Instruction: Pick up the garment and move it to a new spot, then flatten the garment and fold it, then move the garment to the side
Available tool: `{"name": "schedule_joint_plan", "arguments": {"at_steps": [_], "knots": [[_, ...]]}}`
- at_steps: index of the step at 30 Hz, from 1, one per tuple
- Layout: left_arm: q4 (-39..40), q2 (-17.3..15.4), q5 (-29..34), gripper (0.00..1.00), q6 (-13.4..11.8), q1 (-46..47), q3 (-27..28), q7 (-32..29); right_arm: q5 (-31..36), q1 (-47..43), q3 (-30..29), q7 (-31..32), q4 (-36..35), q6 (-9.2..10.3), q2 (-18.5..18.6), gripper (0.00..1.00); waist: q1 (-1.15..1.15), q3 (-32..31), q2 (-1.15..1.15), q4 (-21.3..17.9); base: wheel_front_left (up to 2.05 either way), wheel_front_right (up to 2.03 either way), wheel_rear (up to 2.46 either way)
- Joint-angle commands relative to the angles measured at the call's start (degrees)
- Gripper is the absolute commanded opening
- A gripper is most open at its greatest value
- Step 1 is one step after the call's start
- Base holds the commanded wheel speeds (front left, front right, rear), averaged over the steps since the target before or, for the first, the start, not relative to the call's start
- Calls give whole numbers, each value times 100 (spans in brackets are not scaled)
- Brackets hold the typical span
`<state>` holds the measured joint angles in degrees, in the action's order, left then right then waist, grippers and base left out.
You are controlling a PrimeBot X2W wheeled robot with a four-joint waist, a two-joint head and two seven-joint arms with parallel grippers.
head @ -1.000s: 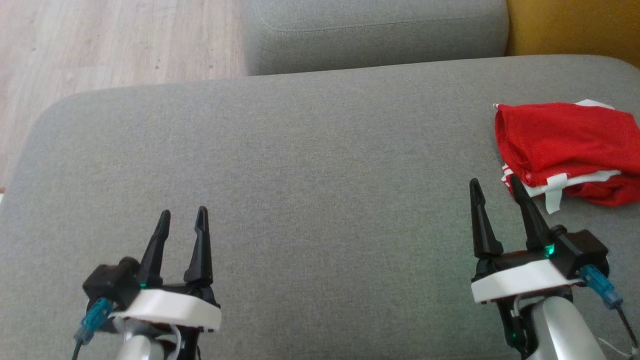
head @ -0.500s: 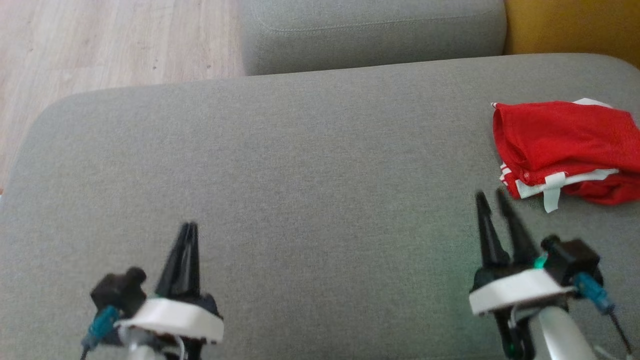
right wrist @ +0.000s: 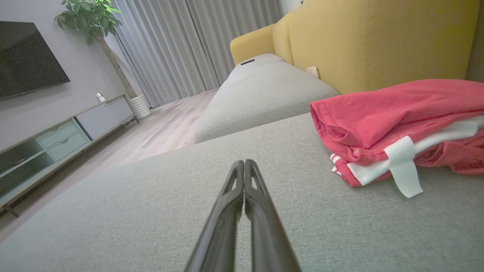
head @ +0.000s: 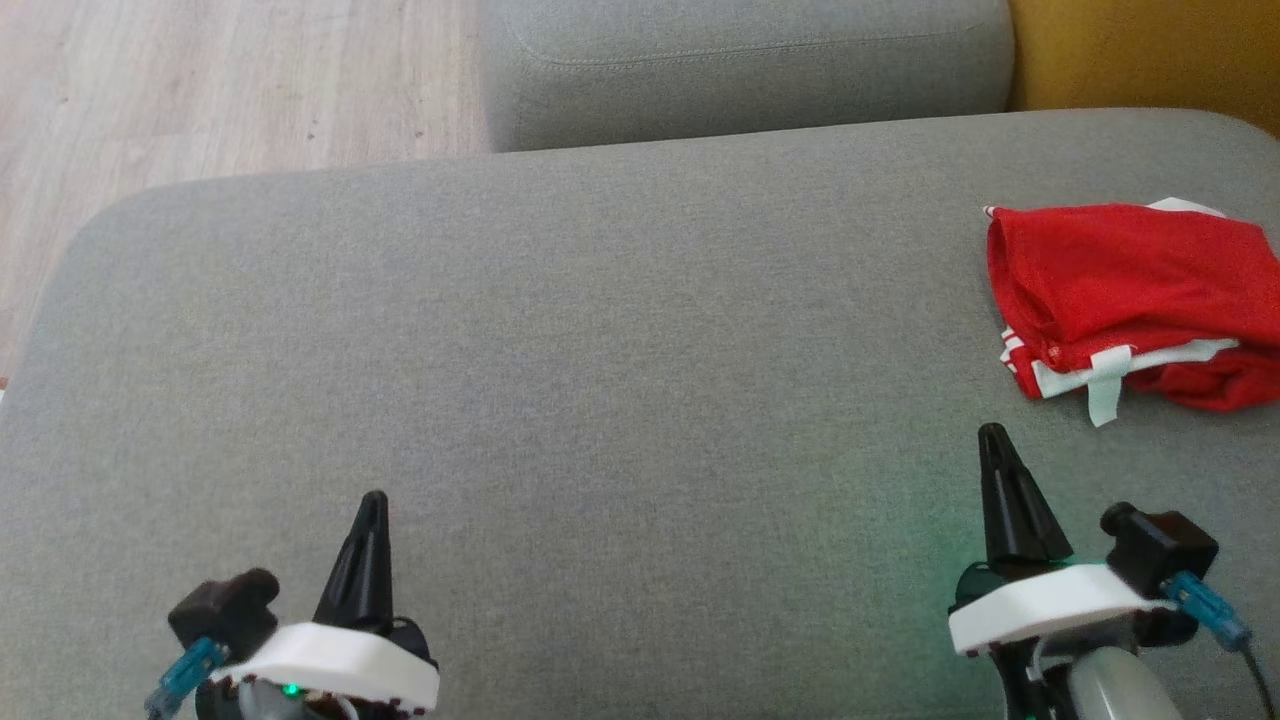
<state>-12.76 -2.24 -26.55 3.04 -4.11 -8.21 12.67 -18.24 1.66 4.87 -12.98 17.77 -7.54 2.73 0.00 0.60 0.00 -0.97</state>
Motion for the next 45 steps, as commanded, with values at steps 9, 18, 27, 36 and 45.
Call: {"name": "schedule_joint_plan", "arguments": {"at_steps": [9, 18, 27, 36, 45], "knots": [[149, -38, -627, 0, 59, 360, 204, -160, -746, 266, -95, 173, -220, 1, 70, 0, 0, -3, 0, 9, 0, 0, 0], [125, -49, -1158, 0, 93, 417, 304, -305, -1358, 280, -154, 302, -235, 1, 89, 0, 0, -7, 0, 16, 0, 0, 0], [104, -57, -1627, 0, 123, 469, 395, -435, -1896, 292, -210, 421, -249, 2, 102, 0, 0, -10, 0, 23, 0, 0, 0], [80, -65, -2156, 0, 157, 527, 499, -584, -2500, 307, -279, 558, -264, 2, 114, 0, 0, -13, 0, 31, 0, 0, 0], [56, -71, -2683, 0, 191, 585, 605, -733, -3101, 321, -352, 699, -279, 2, 123, 0, 0, -16, 0, 39, 0, 0, 0]]}}
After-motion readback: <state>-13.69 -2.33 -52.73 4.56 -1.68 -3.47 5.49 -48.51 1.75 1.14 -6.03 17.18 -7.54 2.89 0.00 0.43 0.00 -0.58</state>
